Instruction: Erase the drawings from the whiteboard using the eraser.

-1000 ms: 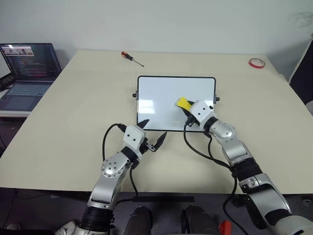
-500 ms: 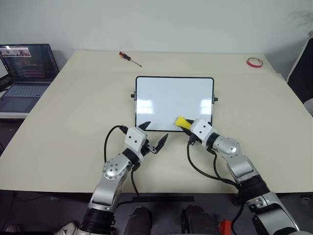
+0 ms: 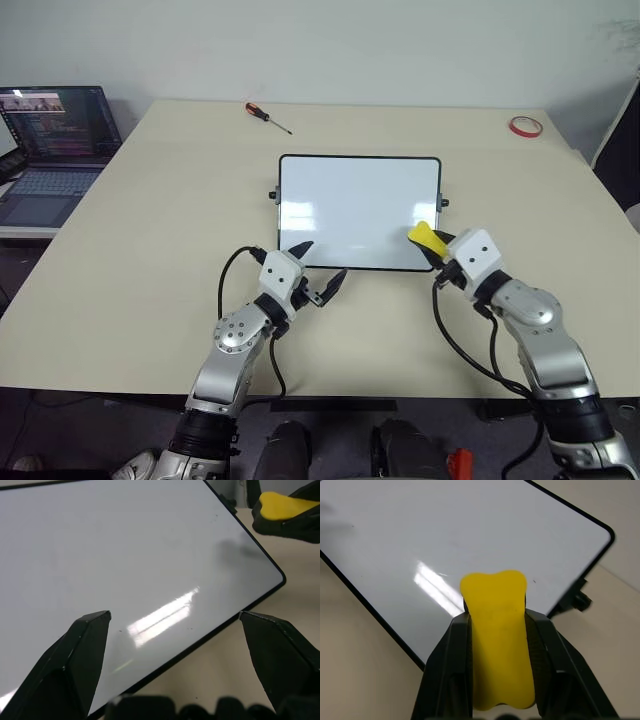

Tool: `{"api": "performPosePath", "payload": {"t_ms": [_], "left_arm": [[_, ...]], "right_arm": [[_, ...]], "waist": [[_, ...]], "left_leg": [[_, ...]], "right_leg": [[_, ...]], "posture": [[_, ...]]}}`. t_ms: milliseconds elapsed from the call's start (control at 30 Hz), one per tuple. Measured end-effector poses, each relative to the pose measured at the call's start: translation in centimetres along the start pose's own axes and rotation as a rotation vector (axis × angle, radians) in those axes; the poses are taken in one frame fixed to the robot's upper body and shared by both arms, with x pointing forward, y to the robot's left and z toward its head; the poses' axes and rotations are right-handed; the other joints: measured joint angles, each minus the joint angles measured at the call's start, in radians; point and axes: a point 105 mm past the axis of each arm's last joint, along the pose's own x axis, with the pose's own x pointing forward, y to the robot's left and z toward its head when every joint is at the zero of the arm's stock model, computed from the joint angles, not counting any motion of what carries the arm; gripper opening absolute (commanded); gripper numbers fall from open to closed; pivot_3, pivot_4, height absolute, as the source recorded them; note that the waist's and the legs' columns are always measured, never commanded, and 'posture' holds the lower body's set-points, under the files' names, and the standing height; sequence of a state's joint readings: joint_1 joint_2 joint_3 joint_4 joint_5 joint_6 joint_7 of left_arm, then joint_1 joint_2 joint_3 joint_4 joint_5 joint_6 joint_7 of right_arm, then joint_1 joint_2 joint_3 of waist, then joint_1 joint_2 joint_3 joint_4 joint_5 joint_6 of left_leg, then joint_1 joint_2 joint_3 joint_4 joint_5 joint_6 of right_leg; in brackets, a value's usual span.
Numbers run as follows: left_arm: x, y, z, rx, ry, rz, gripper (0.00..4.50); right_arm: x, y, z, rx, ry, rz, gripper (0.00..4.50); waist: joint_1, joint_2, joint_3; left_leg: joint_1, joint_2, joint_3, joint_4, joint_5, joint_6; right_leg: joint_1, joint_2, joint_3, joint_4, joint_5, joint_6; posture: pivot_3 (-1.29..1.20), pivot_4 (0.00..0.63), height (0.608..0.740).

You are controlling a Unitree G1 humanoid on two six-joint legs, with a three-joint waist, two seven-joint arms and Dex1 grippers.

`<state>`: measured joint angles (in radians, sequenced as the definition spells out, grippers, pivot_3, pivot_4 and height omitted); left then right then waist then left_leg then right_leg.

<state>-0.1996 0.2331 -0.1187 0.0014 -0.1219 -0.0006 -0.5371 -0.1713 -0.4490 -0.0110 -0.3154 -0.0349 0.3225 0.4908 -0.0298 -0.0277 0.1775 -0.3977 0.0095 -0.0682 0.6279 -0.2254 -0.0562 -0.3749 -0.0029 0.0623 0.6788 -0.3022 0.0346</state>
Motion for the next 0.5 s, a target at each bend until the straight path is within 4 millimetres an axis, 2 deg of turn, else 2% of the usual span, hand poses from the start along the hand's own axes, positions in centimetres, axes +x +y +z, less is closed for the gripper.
{"api": "performPosePath", "payload": {"t_ms": [100, 267, 500], "left_arm": [[0.8, -0.5, 0.1, -0.057, -0.037, -0.065, 4.50], [1.6, -2.9, 0.6, -0.112, -0.082, -0.279, 4.50], [2.5, -5.0, 1.5, -0.048, -0.080, -0.547, 4.50]], "right_arm": [[-2.3, -1.3, -1.2, 0.083, 0.098, -0.097, 1.10], [-5.2, -3.3, -4.2, 0.222, 0.267, -0.267, 1.10], [-6.6, -4.5, -6.0, 0.350, 0.362, -0.384, 1.10]], "waist": [[0.002, 0.000, 0.000], [0.000, 0.000, 0.000], [-0.003, 0.000, 0.000]], "left_leg": [[0.000, 0.000, 0.000, 0.000, 0.000, 0.000], [0.000, 0.000, 0.001, 0.000, 0.000, 0.000], [0.000, 0.000, 0.003, 0.000, 0.000, 0.000]], "right_leg": [[0.000, 0.000, -0.001, 0.000, 0.000, 0.001], [0.000, 0.001, -0.001, 0.000, -0.002, 0.003], [-0.001, 0.002, 0.000, 0.000, -0.003, 0.004]], "posture": [[0.00, 0.150, 0.740], [0.00, 0.150, 0.740], [0.00, 0.150, 0.740]]}}
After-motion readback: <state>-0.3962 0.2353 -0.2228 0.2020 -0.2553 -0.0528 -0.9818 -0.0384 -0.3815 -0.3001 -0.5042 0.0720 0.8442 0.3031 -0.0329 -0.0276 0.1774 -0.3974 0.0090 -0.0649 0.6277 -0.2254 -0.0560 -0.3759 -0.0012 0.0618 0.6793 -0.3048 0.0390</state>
